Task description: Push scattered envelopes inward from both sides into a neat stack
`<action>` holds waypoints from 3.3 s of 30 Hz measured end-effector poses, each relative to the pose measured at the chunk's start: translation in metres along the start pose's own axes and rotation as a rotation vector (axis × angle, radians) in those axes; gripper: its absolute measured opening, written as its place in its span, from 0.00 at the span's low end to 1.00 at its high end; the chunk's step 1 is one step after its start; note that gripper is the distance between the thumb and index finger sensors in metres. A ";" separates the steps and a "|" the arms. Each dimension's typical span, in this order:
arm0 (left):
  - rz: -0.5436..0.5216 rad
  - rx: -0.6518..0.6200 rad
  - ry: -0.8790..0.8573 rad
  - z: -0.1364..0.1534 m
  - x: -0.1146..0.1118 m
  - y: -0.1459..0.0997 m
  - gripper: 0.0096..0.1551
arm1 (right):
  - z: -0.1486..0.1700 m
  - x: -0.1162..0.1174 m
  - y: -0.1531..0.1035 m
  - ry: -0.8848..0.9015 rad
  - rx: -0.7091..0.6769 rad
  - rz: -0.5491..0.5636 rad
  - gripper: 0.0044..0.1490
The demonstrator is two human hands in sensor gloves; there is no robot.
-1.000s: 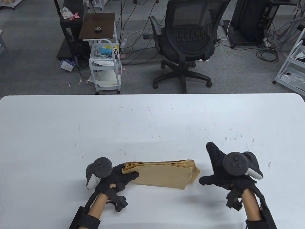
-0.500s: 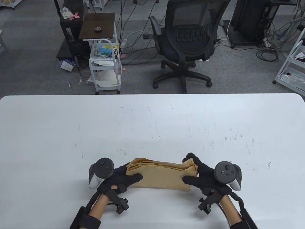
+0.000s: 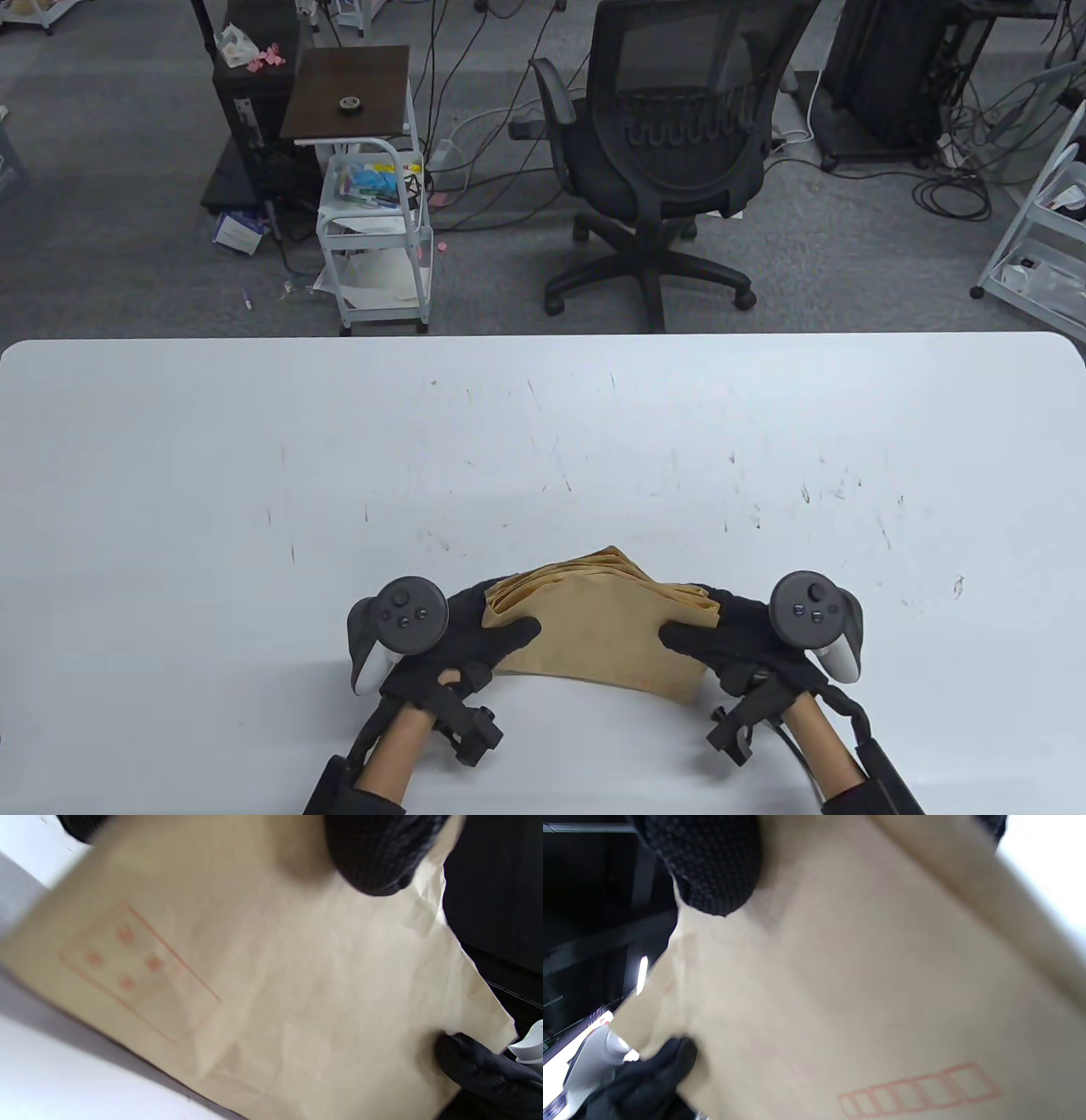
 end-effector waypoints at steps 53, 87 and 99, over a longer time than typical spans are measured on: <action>0.218 0.385 0.228 0.035 -0.002 0.048 0.33 | 0.051 0.020 0.038 -0.151 0.359 -0.118 0.45; 0.061 0.119 0.978 0.013 0.060 -0.024 0.57 | 0.025 -0.059 -0.017 -0.647 0.116 -0.178 0.58; 0.207 0.154 0.777 0.039 0.047 -0.024 0.59 | 0.028 -0.009 -0.019 -0.805 0.033 -0.259 0.58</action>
Point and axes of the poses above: the tracker on the back of each hand, its own z axis roughly to the little-finger side, its own y axis roughly from the wrist to the fingertips, x = y × z, the point moved 4 cm from there along y, roughly from the wrist to the fingertips, and after that the axes turned 3 degrees about -y, right-handed, at the moved point
